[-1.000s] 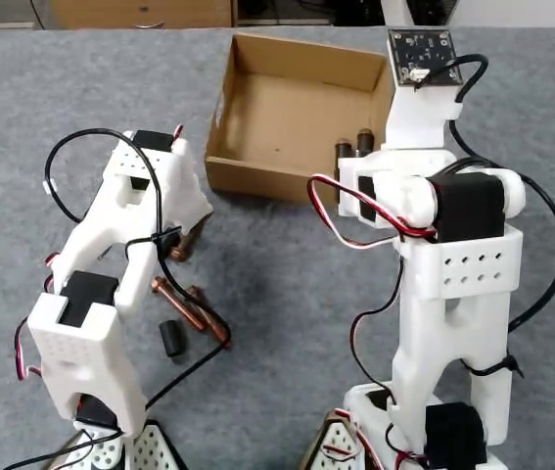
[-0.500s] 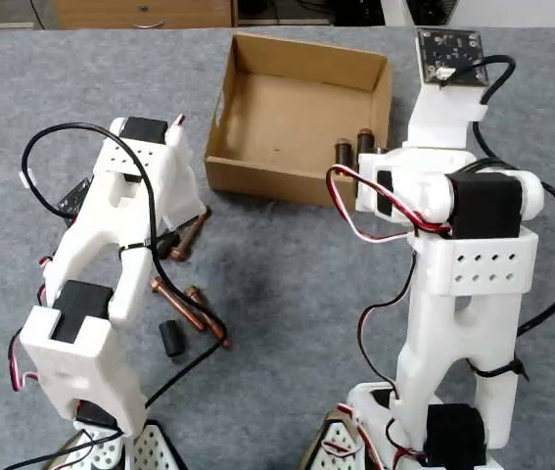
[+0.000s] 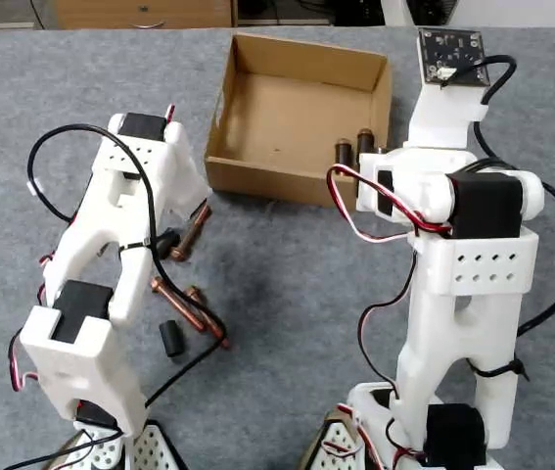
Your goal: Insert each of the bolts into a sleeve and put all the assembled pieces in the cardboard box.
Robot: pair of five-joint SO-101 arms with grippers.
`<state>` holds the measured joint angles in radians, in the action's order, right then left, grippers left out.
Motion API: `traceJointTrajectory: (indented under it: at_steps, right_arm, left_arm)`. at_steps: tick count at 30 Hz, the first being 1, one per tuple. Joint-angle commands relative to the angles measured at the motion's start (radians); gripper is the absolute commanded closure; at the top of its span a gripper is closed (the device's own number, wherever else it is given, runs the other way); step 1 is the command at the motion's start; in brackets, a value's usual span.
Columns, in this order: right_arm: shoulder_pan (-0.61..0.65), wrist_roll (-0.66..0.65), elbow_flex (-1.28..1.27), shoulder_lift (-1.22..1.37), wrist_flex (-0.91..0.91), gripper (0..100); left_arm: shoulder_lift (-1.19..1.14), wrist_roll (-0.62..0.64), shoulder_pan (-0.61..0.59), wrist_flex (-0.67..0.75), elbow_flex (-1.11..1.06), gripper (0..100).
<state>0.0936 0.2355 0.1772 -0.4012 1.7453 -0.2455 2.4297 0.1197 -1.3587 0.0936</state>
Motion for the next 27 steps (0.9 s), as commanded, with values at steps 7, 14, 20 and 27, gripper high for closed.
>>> traceJointTrajectory:
  at_steps: [7,14,20,27]
  right_arm:
    - [-0.010,0.000,0.041,0.004,-0.015,99.7]
    - [-0.010,0.000,0.041,0.004,-0.018,99.7]
    - [-0.010,0.000,0.041,0.004,-0.020,99.7]
    - [-0.010,0.000,0.039,0.005,-0.020,99.7]
  left_arm:
    - [0.051,0.018,0.035,0.063,-0.069,98]
    - [0.051,0.018,0.014,0.063,-0.074,98]
    - [0.051,0.018,0.002,0.069,-0.118,98]
    - [0.093,0.014,-0.011,0.072,-0.129,98]
